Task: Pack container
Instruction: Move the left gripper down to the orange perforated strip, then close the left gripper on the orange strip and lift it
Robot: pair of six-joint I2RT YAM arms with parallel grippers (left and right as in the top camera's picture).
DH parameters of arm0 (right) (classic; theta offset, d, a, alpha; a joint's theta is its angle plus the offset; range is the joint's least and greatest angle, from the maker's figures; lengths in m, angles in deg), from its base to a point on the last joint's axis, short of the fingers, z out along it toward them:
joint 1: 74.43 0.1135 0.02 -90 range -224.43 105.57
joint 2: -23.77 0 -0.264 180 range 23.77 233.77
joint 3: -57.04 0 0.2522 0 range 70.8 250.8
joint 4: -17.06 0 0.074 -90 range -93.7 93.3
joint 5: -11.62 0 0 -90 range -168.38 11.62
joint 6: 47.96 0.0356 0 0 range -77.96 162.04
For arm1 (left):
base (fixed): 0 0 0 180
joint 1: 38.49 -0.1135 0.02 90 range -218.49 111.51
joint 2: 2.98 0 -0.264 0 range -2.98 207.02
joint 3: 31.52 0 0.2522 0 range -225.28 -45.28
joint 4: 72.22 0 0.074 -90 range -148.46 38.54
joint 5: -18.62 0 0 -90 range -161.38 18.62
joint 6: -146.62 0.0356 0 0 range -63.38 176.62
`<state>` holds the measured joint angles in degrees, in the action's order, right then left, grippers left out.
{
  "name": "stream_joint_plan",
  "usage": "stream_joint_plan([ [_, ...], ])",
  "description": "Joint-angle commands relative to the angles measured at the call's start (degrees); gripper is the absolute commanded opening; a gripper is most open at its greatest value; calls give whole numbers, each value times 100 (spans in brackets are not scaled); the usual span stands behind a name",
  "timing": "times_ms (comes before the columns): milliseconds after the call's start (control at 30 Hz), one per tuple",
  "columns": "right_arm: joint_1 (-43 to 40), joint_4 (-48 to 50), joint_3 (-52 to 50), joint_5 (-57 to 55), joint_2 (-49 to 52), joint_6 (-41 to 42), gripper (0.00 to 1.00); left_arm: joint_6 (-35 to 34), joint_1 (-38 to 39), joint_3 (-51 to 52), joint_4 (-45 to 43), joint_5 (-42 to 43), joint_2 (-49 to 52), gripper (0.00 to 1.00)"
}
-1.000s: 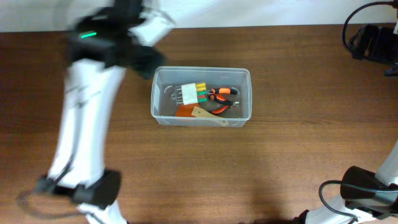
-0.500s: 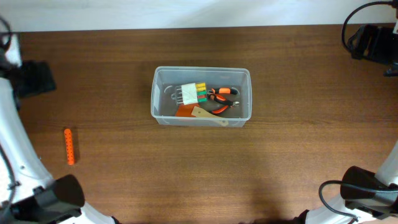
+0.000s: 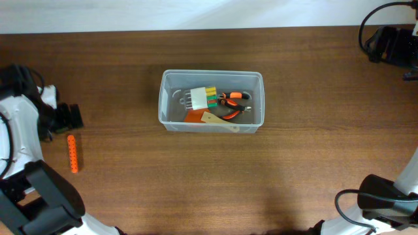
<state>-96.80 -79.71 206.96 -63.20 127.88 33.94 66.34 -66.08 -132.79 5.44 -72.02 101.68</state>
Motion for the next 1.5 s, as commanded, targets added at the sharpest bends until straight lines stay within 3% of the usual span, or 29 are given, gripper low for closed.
stream_joint_plan([
  [0, -15, -13, -26, 90, 22, 4, 99, 638, -321, 769, -400, 754, -81, 99],
  [333, -15, -13, -24, 92, 22, 4, 99, 1128, -568, 1587, -999, 1123, -74, 99],
  [600, -15, -20, -24, 92, 22, 4, 99, 1141, -568, 1781, -1388, 527, -52, 99],
  [1467, -15, -35, -26, 92, 22, 4, 99, 1051, -568, 2629, -2347, 133, -42, 99],
])
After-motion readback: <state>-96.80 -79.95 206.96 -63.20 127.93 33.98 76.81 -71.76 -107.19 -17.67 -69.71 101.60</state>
